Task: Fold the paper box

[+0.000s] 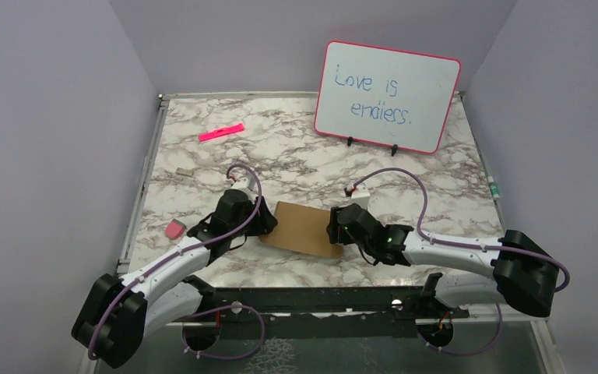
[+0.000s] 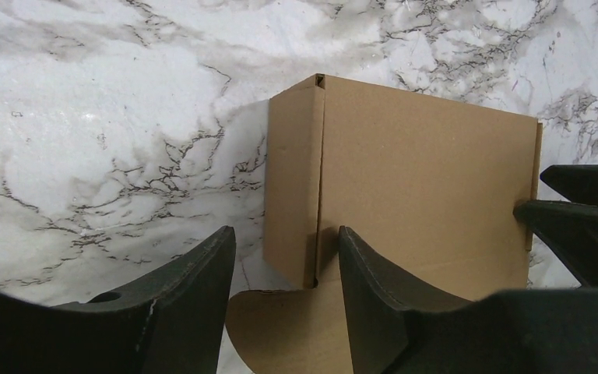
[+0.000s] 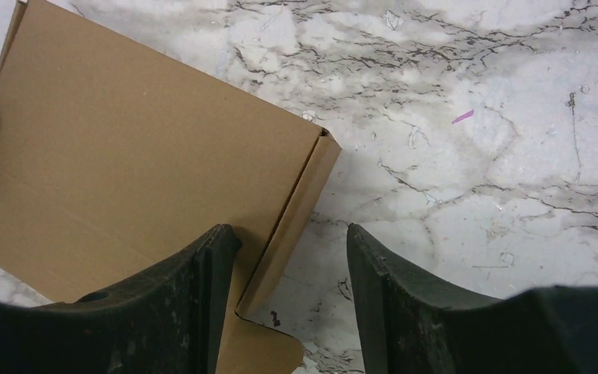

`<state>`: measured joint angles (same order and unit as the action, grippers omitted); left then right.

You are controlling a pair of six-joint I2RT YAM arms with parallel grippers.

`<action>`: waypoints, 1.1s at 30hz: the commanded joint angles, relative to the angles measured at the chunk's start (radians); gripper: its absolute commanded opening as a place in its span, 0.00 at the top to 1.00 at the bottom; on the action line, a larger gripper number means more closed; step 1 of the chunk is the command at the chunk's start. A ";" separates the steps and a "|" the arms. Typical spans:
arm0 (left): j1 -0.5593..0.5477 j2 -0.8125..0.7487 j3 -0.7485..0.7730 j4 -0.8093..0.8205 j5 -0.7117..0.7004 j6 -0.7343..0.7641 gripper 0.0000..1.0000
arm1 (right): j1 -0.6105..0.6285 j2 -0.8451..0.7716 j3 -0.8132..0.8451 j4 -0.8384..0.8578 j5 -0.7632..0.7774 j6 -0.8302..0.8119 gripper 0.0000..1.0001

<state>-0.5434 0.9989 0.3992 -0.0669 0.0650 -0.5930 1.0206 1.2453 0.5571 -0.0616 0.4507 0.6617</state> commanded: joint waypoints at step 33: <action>0.003 -0.348 -0.066 -0.010 -0.095 -0.076 0.10 | -0.058 -0.282 -0.028 -0.070 0.000 -0.221 0.20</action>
<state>-0.5434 0.6933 0.3122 -0.0013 0.0334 -0.6563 0.9665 1.0225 0.5510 -0.0711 0.4431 0.4541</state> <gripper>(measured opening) 0.847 0.780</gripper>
